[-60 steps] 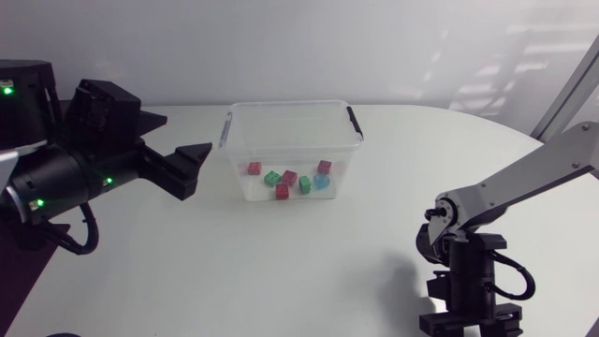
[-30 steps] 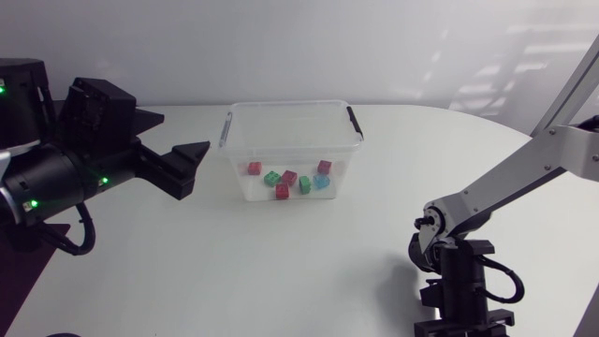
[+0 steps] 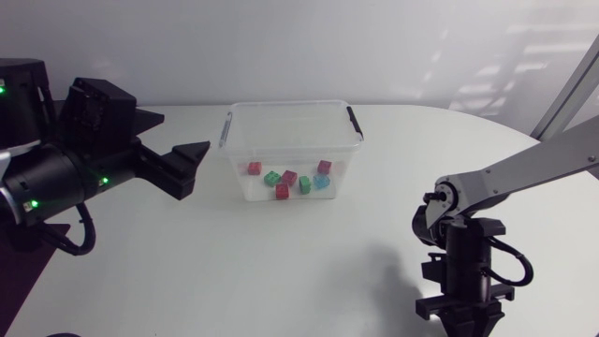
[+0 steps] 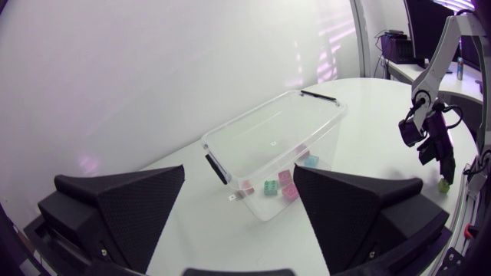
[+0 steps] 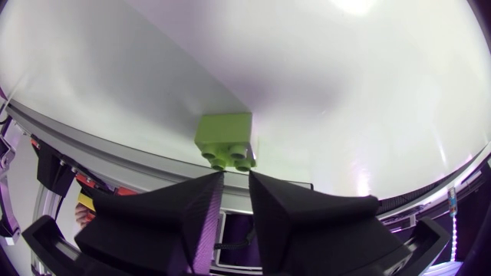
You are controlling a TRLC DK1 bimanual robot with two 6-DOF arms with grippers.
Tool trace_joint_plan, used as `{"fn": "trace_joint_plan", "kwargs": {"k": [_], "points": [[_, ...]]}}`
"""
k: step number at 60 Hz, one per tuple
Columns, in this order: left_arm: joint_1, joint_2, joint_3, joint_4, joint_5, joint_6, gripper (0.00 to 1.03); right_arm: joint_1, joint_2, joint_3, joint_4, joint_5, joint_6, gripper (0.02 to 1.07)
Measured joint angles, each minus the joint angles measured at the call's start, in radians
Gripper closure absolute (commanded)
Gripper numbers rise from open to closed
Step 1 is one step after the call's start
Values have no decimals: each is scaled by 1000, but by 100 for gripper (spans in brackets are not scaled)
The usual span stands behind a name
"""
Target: Place the duplo bricks in the container
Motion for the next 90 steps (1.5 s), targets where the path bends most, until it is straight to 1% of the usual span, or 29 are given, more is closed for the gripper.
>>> {"fn": "trace_joint_plan", "kwargs": {"k": [1, 3, 8, 19, 30, 33, 37, 40, 46, 51, 54, 60, 66, 71, 75, 83, 90], "points": [[-1, 0, 0, 0, 0, 0, 4, 2, -1, 2, 0, 0, 0, 30], [-2, 0, 0, 0, 0, 0, 4, 6, -3, 7, -1, 0, 0, 19], [-2, -2, 0, -1, -3, 0, 4, 21, -13, 22, -17, 1, 1, 10], [-2, -6, 0, -2, -3, 0, 4, 33, -27, 36, -15, 16, 4, 10], [-2, -6, 0, -2, -3, 0, 4, 63, -4, 36, 42, 23, 4, 12], [-2, -6, 0, -2, -3, 0, 4, 67, 7, 36, 55, 23, 4, 17], [-2, -7, 0, -2, -3, 0, 4, 72, 15, 36, 64, 26, 4, 20], [-1, -8, 0, -3, -3, 0, 4, 80, 19, 36, 64, 26, 4, 26], [0, -13, 0, -3, -3, 1, 4, 90, 20, 35, 65, 26, 4, 52], [0, -15, 0, -3, -3, 1, 4, 90, 20, 30, 68, 26, 4, 71], [0, -15, 0, -3, -3, 1, 4, 90, 19, 27, 69, 25, 4, 79], [0, -15, 0, -3, -3, 0, 4, 87, 16, 14, 66, 22, 4, 92], [0, -15, 0, -3, -3, 0, 4, 80, 0, 15, 50, 22, 4, 93], [0, -15, 0, -3, -3, 1, 4, 77, -37, 42, -4, 22, 4, 93], [0, -16, 0, -4, -3, 1, 4, 77, -78, 98, -61, 22, 4, 93], [2, -24, 0, -8, -3, 1, 4, 77, -155, 308, -175, 2, 4, 92], [6, -31, 0, -8, -7, 1, 4, 92, -177, 519, -208, -4, 10, 92]]}}
